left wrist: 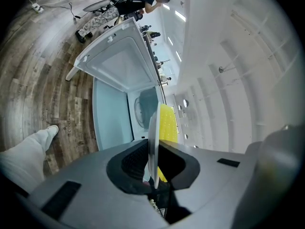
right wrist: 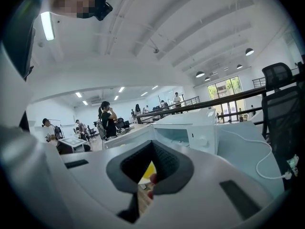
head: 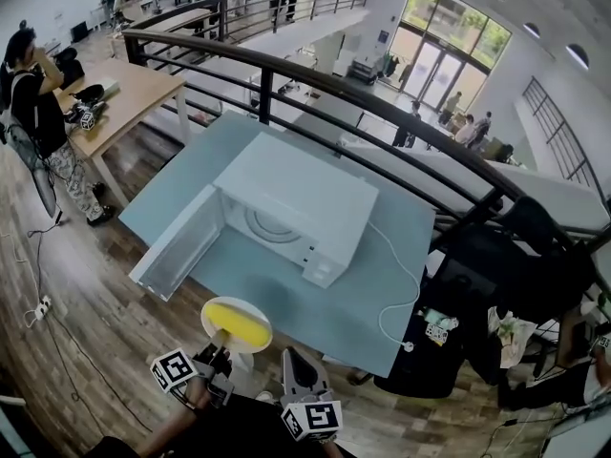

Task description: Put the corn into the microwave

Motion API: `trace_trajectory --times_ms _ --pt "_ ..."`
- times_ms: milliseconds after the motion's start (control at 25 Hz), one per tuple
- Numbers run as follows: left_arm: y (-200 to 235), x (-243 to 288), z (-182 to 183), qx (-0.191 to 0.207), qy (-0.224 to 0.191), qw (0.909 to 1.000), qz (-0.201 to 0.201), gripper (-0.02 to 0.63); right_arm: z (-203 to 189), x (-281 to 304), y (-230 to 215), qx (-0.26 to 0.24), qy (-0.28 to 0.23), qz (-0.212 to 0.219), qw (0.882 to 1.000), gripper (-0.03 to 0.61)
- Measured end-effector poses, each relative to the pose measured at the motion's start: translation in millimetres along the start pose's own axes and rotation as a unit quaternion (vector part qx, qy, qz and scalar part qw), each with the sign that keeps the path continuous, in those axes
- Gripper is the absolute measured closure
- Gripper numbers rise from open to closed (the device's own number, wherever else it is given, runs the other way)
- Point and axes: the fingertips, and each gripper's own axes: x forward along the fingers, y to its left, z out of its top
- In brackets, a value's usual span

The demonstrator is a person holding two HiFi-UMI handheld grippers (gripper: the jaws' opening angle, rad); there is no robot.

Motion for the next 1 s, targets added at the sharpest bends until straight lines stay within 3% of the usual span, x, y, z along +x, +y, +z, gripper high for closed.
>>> trace_trajectory --times_ms 480,1000 --pt "-6.5 56.9 34.7 -0.002 0.031 0.9994 -0.014 0.578 15.4 45.8 -12.2 -0.004 0.003 -0.030 1.000 0.569" --pt "1.9 123.3 76.5 0.007 0.076 0.9971 0.003 0.578 28.8 118.8 -17.8 0.008 0.013 -0.053 0.998 0.570"
